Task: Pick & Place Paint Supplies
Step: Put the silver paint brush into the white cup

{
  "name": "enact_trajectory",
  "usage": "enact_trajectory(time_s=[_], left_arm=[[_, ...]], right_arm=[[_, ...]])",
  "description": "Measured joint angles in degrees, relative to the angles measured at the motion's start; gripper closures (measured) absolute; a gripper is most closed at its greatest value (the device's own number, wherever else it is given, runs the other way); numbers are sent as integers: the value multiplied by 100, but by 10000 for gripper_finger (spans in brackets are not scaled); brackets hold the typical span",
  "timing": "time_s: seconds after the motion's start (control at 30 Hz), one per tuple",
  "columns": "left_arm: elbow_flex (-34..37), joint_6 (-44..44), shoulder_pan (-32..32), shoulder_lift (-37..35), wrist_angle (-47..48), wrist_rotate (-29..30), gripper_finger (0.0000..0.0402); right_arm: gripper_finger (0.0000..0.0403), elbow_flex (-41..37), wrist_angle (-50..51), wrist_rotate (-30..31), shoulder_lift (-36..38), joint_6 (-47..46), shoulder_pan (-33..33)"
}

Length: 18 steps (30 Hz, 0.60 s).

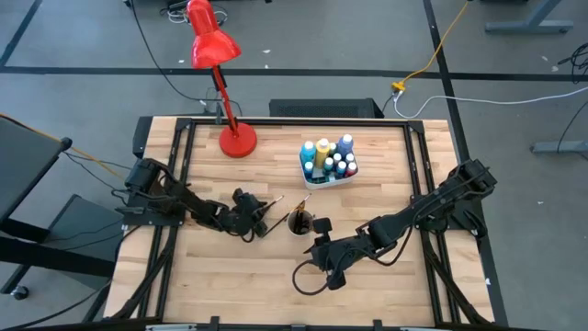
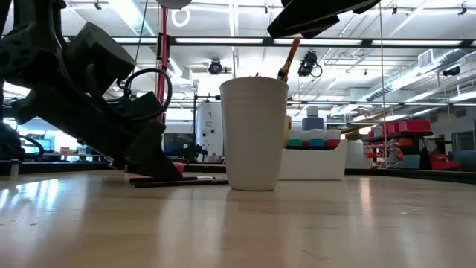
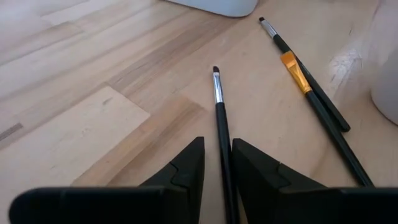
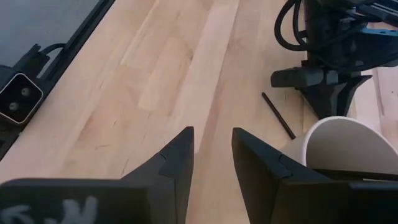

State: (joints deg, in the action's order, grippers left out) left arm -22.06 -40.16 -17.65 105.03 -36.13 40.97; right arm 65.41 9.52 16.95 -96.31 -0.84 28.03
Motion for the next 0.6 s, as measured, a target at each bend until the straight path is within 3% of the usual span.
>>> enact_trajectory(time_s=[0.17, 0.4, 0.6], left_arm=[[0, -194, -89, 21, 14, 58, 311], [-153, -220, -287, 902, -934, 1005, 311], [-216, -205, -463, 1036, -958, 1213, 311]], right_arm=[[289, 0, 0, 0, 0, 2, 0], [289, 0, 13, -2, 0, 43, 11], [289, 2, 24, -2, 0, 151, 78]])
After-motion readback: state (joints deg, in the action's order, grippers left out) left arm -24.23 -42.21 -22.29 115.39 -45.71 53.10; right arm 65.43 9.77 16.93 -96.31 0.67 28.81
